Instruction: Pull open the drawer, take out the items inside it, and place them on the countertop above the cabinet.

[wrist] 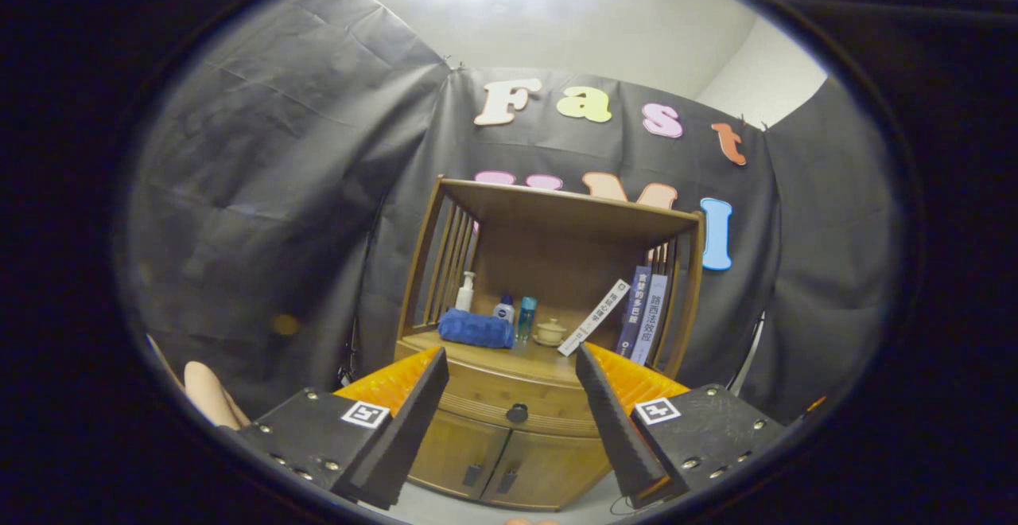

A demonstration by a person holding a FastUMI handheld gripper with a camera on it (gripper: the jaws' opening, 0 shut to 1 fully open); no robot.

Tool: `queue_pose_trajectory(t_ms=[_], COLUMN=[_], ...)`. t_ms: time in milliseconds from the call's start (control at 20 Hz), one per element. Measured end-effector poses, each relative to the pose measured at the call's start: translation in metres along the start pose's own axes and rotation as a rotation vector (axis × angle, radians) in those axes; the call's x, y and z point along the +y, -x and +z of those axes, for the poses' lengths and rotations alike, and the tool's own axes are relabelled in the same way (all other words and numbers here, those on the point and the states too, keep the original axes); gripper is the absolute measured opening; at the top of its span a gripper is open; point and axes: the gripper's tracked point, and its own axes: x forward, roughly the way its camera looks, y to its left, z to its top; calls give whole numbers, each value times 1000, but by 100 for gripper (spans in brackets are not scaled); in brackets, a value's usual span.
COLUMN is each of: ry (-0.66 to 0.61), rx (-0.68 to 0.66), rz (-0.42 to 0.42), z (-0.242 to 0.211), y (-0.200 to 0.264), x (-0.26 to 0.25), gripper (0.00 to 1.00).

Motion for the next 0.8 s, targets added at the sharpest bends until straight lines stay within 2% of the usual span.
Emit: queue_pose_trajectory(t_ms=[200, 550, 800], ry=[9, -27, -79], rx=[25, 105, 271], rz=[-16, -64, -105], z=[-29, -113, -196], y=[-33, -100, -146], x=[2, 8, -4], gripper=[97, 97, 97])
